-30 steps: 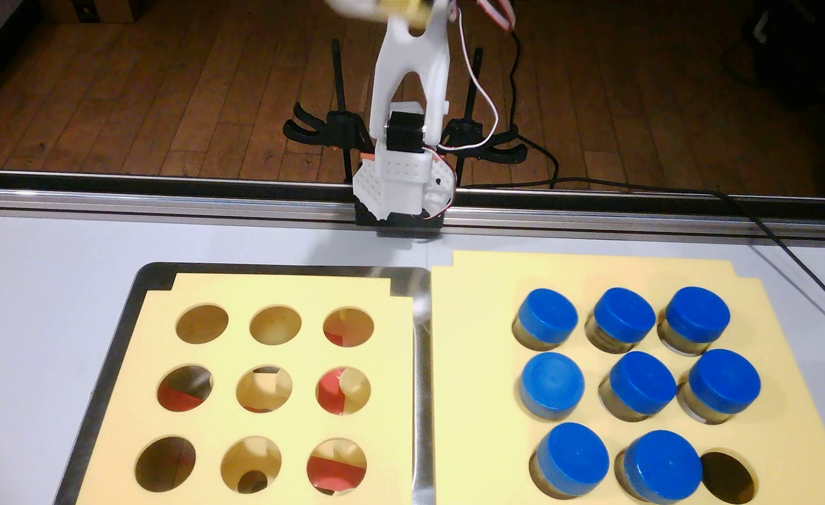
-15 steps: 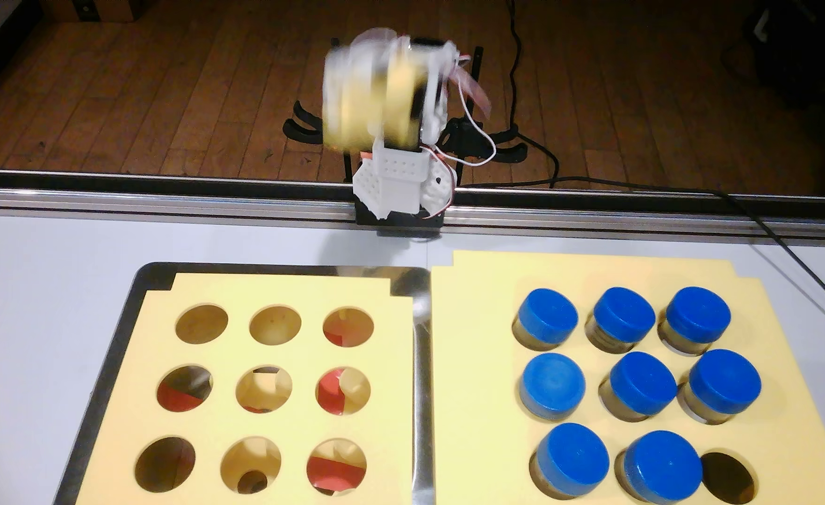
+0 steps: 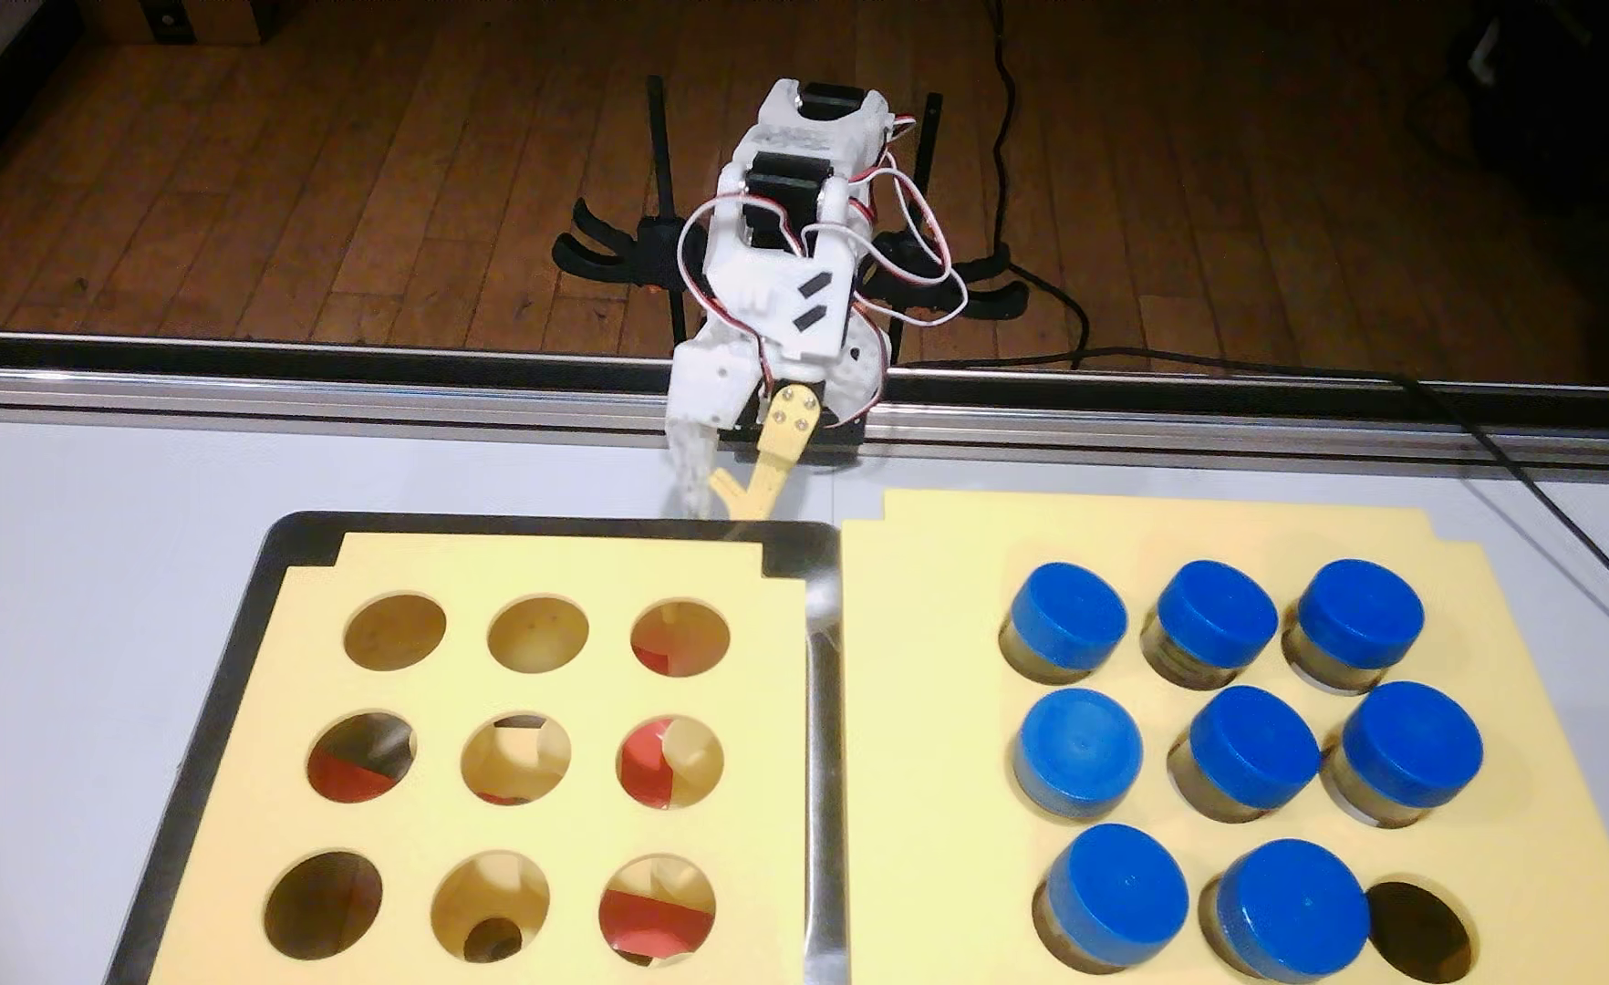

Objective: Move the test tubes

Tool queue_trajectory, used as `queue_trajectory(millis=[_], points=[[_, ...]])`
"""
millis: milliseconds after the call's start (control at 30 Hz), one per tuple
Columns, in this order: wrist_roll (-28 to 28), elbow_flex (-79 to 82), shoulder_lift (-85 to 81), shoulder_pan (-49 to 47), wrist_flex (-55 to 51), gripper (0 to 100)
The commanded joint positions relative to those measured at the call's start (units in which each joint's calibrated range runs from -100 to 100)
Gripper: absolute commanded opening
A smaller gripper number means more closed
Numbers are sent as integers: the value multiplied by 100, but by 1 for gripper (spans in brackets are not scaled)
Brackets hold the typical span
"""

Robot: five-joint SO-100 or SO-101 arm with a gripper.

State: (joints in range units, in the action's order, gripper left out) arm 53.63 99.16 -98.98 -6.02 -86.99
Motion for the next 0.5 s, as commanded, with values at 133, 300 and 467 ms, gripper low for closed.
queue_trajectory(millis=[133,300,467], points=[[-7,75,-6,35,-259,1],[-7,75,-6,20,-259,1],[-7,75,-6,27,-259,1]])
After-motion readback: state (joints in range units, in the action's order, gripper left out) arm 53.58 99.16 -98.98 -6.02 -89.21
